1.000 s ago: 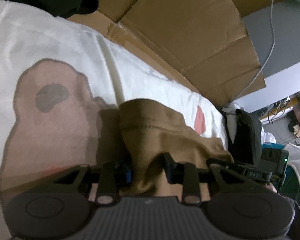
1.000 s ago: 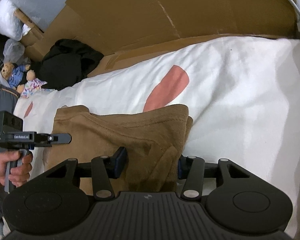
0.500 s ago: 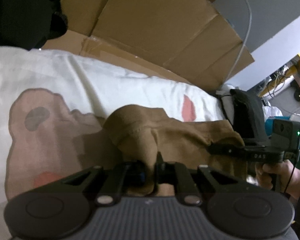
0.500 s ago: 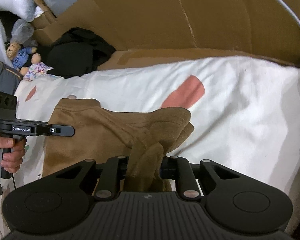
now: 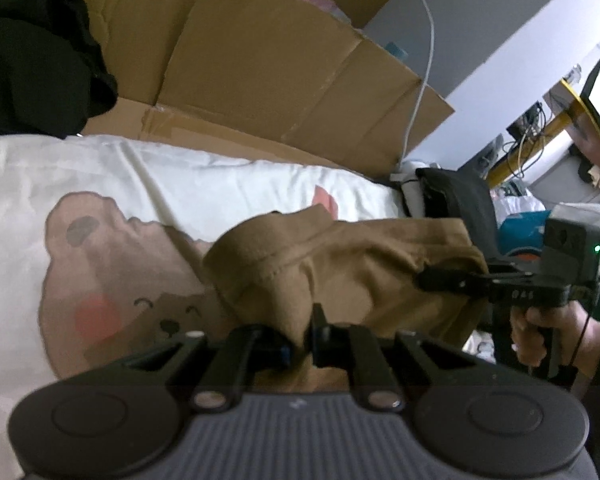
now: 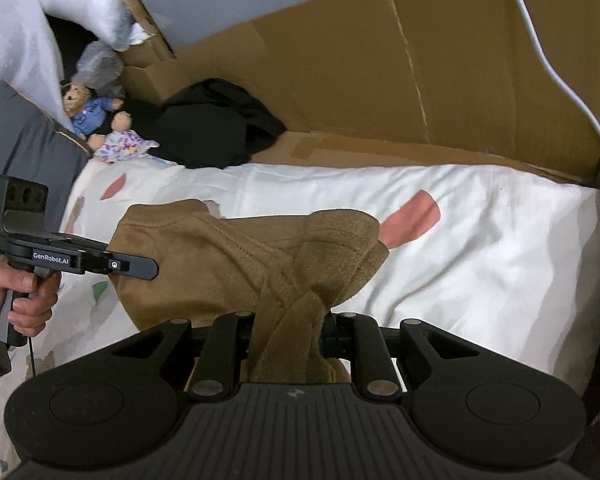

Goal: Fold clothes
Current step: 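Lift the folded brown shirt off the duvet with both tools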

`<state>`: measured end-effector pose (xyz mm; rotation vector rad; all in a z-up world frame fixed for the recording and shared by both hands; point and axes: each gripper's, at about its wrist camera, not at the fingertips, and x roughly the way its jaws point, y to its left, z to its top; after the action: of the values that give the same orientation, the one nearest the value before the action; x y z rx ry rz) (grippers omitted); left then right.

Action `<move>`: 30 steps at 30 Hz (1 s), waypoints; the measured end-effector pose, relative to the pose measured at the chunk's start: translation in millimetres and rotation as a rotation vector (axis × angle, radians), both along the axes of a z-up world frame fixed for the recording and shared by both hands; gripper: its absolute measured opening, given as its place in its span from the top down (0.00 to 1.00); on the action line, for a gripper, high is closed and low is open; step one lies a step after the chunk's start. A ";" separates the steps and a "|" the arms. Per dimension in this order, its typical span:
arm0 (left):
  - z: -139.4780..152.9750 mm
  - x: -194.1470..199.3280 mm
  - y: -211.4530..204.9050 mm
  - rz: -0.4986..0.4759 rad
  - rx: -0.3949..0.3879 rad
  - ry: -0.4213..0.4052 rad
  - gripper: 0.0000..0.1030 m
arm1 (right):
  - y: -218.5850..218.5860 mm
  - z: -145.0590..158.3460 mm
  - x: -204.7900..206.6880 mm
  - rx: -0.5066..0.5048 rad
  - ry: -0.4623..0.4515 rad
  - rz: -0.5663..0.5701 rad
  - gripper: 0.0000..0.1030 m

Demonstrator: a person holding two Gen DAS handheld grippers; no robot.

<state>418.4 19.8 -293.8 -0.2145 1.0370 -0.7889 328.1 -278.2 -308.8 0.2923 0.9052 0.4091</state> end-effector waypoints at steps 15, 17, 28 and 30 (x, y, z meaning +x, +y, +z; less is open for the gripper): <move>44.6 -66.5 9.8 0.004 0.008 -0.066 0.90 | 14.8 43.3 -59.1 -0.015 -0.052 0.003 0.81; 51.3 -74.4 12.4 0.005 0.010 -0.076 0.90 | 16.7 48.8 -65.4 -0.018 -0.063 0.009 0.81; 93.5 -119.5 25.1 0.017 0.000 -0.140 0.90 | 25.8 88.1 -106.0 -0.033 -0.143 0.042 0.81; 100.6 -128.2 27.3 0.021 -0.004 -0.154 0.90 | 27.1 94.1 -113.7 -0.032 -0.156 0.041 0.81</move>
<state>290.3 47.1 -193.1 -0.1654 0.8869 -0.7766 214.4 -251.1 -214.7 0.2092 0.7651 0.4486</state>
